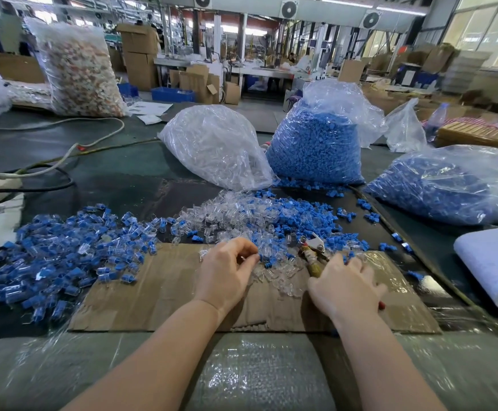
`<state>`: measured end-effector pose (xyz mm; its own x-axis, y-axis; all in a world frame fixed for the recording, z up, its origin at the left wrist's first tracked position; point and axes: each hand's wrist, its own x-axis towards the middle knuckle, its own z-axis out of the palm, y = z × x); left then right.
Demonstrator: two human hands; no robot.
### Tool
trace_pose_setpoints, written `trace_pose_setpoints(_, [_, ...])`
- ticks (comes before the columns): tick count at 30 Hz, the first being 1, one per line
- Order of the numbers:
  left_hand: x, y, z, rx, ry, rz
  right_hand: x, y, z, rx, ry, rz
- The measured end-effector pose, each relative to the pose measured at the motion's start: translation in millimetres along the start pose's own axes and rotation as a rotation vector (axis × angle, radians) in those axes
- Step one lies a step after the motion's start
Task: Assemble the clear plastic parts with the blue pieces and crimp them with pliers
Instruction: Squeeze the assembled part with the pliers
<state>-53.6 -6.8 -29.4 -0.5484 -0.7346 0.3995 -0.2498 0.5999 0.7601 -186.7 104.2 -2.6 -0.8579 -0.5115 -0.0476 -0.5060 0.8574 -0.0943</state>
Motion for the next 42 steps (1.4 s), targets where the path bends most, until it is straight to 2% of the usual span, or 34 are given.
trace_pose_setpoints(2, [1.2,4.3,0.1,0.030,0.007,0.015,1.2,1.7,1.1,-0.015,-0.040,0.008])
trace_pose_setpoints(5, [2.6,9.8,-1.4,-0.010,0.007,-0.026,-1.2,0.5,3.5,-0.017,0.030,-0.034])
trace_pose_setpoints(10, [9.2,19.7,-6.2,-0.312,0.008,-0.236,-6.1,-1.1,-5.7,0.004,0.109,-0.166])
trace_pose_setpoints(12, [14.3,20.9,-9.5,-0.421,0.035,-0.317,-7.4,-4.3,-11.4,0.181,0.082,-0.270])
trace_pose_setpoints(14, [18.7,20.5,-12.7,-0.503,0.044,-0.380,-12.7,-8.7,-21.7,0.516,-0.073,-0.358])
trace_pose_setpoints(16, [21.7,19.9,-15.8,-0.541,0.042,-0.421,-20.7,-11.3,-36.5,0.799,-0.331,-0.382])
trace_pose_setpoints(19, [23.5,16.8,-19.9,-0.537,0.049,-0.450,-30.1,-13.0,-46.2,0.913,-0.515,-0.400])
trace_pose_setpoints(29, [22.9,12.6,-26.2,-0.601,0.082,-0.543,-32.2,-26.1,-41.7,0.920,-0.650,-0.234])
trace_pose_setpoints(35, [23.5,10.5,-26.4,-0.635,0.099,-0.591,-32.9,-27.8,-41.9,0.930,-0.693,-0.270])
trace_pose_setpoints(42, [25.2,11.9,-26.9,-0.608,0.122,-0.600,-34.3,-29.1,-43.2,0.890,-0.666,-0.345])
